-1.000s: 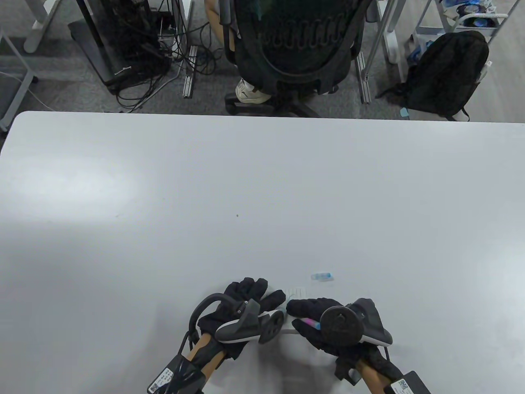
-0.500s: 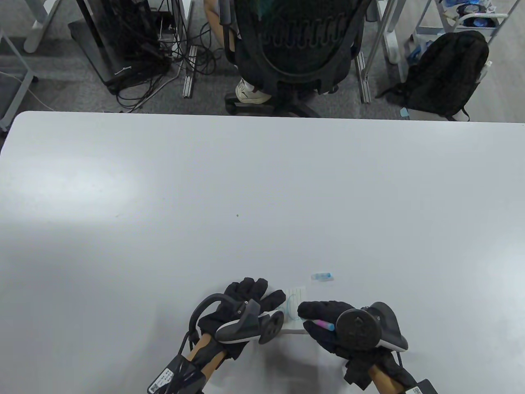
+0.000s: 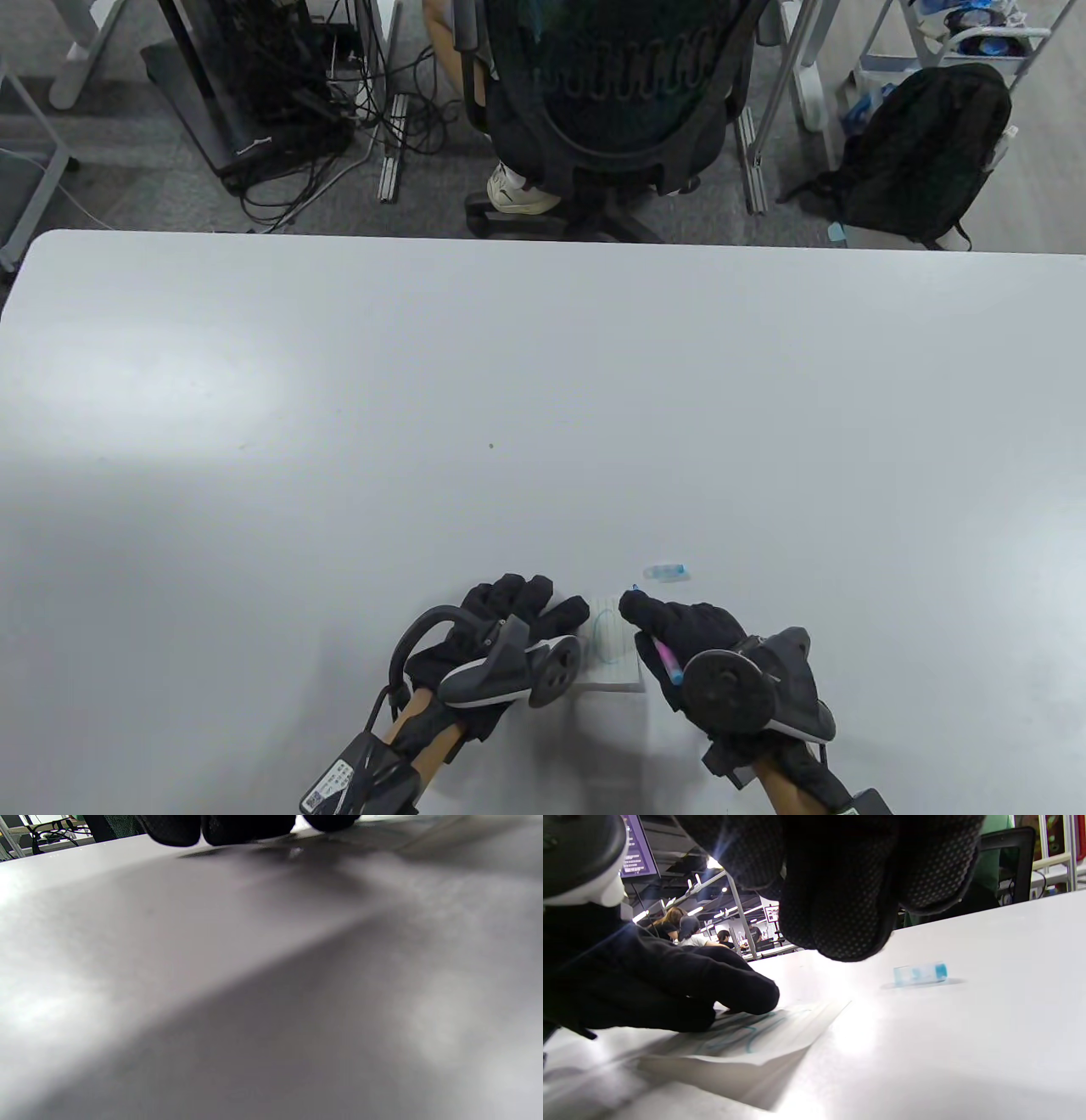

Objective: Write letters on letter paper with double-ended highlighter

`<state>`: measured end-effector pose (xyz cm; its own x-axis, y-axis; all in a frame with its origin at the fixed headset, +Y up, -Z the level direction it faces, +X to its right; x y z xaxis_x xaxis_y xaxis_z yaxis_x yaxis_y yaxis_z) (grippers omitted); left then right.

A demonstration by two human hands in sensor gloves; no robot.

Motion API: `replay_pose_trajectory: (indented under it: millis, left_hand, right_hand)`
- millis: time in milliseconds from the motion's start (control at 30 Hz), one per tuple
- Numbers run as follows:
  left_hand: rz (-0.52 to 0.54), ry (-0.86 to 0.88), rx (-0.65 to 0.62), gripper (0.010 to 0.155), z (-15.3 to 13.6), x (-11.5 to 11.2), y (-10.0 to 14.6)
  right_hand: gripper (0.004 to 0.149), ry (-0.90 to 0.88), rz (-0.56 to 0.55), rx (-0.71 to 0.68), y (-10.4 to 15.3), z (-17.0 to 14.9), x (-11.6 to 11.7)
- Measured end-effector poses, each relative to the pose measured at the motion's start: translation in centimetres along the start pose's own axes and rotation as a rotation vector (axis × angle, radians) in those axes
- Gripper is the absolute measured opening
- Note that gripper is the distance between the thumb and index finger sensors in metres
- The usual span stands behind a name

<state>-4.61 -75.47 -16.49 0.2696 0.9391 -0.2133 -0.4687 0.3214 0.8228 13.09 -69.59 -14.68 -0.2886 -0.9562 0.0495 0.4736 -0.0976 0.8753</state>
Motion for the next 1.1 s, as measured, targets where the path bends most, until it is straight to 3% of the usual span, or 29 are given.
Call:
replay_pose_trajectory:
  millis: [333, 767, 1100]
  left_hand:
    - [0.048, 0.039, 0.018, 0.056, -0.7, 1.1, 0.5]
    - [0.177, 0.179, 0.004, 0.060, -0.4, 4.5, 4.4]
    - [0.220, 0.255, -0.005, 0.070, 0.4, 4.4, 6.9]
  right_hand:
    - [0.050, 0.147, -0.021, -0.049, 0.2, 0.9, -0.3]
    - [0.045, 0.311, -0.046, -0.102, 0.4, 2.2, -0.3]
    - [0.043, 0.398, -0.030, -0.114, 0.4, 3.2, 0.8]
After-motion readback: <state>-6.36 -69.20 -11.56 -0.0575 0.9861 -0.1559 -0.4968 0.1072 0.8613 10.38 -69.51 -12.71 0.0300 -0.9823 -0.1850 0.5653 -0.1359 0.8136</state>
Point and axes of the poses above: the tracker on the back of each hand, its own z axis roughly to the thumb side, its own y axis roughly from the fingertips to the wrist, x = y × z, the point moved 3 cm from there along -y, roughly from the wrist to the fingertips
